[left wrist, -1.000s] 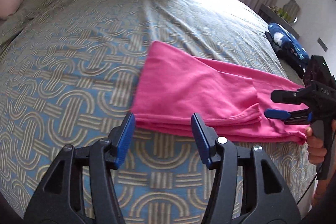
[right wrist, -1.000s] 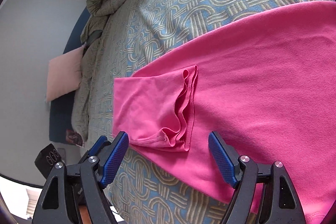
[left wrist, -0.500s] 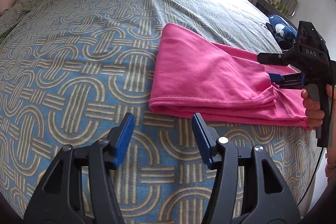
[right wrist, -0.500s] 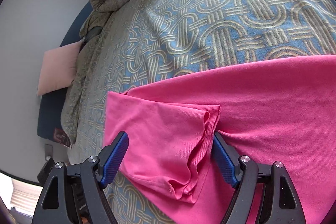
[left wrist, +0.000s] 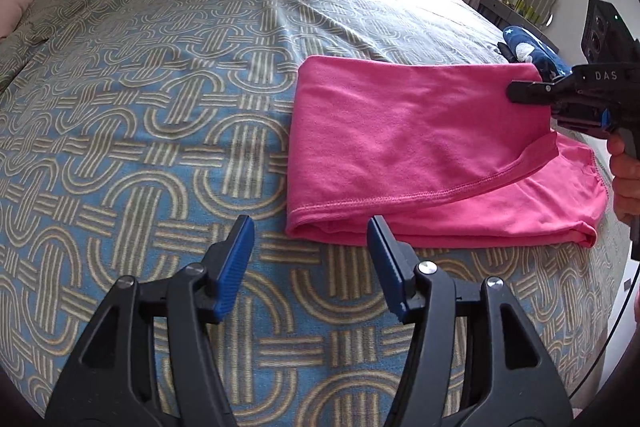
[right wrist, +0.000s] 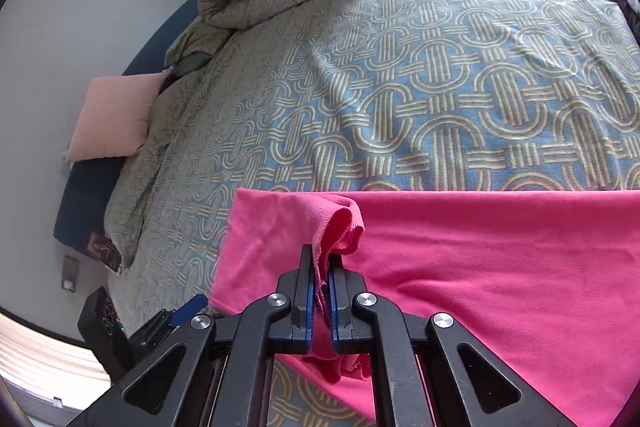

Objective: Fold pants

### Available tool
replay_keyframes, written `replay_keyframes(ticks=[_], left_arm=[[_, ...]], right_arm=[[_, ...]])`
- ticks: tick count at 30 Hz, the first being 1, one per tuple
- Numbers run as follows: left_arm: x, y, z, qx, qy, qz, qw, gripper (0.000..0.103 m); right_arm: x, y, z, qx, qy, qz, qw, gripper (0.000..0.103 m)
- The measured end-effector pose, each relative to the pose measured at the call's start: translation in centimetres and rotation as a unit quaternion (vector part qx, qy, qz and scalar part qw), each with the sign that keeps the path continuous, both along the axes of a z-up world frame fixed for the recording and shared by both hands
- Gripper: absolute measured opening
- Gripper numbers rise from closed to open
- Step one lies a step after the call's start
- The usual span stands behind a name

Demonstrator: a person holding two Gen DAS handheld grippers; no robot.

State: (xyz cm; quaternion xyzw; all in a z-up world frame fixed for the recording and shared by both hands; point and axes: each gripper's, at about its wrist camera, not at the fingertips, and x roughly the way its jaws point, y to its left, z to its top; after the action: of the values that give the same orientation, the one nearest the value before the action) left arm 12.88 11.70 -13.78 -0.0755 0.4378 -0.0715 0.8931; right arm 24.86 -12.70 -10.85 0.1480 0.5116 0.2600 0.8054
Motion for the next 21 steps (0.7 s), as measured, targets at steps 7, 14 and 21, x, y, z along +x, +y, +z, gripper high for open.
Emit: replay_keyframes(ticks=[7,14,21], left_arm=[[0.4,-2.7,-0.5,0.044,0.003,-0.035,0.9984,0.065],[1.7,-3.1,-0.8,0.062,-0.002,-0.012,0.9980,0.068],[1.7,-2.1,0.0,0.004,0.003,-0.002,1.0000,0.068]], right_arm=[[0.0,0.0,1.6,0.027,-0.007,0.013,1.000,0.004],[0.3,2.1,5.2,0.046,-0.046,0.041,0.997,0.004],[0.5,2.3,5.9,0.040,-0.048,0.043,0.997,0.004]])
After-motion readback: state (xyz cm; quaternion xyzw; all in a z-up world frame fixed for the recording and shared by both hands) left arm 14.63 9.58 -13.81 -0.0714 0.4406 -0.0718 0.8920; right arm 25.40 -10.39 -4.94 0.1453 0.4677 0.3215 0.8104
